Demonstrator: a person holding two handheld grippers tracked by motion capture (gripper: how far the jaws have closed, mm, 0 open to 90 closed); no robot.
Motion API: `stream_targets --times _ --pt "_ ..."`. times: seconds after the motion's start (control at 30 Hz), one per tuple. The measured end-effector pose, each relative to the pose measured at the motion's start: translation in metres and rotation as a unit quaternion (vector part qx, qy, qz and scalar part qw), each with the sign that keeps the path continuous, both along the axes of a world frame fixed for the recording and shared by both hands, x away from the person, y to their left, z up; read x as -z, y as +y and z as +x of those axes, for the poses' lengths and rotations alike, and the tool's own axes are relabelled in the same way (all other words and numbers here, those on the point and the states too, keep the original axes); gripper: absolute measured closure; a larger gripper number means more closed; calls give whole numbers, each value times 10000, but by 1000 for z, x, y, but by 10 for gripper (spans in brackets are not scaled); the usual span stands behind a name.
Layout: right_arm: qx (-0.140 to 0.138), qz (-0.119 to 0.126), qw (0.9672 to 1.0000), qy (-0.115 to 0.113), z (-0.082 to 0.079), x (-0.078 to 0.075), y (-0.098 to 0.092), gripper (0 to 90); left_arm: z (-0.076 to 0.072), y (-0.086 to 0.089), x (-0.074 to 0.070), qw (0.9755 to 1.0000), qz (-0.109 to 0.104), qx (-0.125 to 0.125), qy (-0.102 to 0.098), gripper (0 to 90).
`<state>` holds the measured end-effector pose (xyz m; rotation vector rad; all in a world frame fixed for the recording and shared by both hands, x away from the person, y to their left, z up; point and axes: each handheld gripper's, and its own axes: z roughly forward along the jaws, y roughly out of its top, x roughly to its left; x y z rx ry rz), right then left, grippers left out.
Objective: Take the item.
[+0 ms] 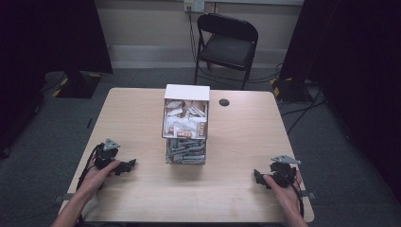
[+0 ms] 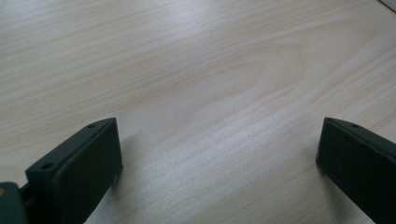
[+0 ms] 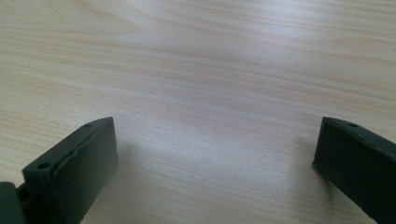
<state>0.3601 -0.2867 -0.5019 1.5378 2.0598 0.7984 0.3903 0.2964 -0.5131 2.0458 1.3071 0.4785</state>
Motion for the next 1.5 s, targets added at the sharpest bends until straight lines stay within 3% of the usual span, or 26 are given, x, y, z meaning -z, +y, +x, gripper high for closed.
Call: stream_targets --times 0.23,0.33,0.47,0.6,0.7,0.73,0.9,1.17,1.5 --pt "-19 15 10000 38 0 -1 -1 15 0 0 0 10000 -3 -2 2 0" --pt "76 59 10000 -11 -1 -4 -2 162 0 0 0 10000 -2 -2 2 0" --pt "53 149 9999 -25 -1 -6 -1 169 0 0 0 10000 -5 -3 1 0" --pt "-214 146 9997 50 -2 -8 5 186 0 0 0 10000 -3 -2 2 0" --pt "-300 79 9995 -18 -1 -10 10 189 0 0 0 10000 -4 -5 1 0" --pt "-384 138 9991 -131 -1 -13 13 191 0 0 0 10000 -4 -3 1 0" --pt "-502 236 9981 -251 -3 -17 18 231 0 0 0 10000 -2 -2 2 0" --pt "-612 438 9969 -248 -4 -22 21 270 0 0 0 10000 -2 -2 2 0" --pt "-958 836 9910 -413 -10 -38 32 343 0 0 0 10000 -3 -2 1 0"
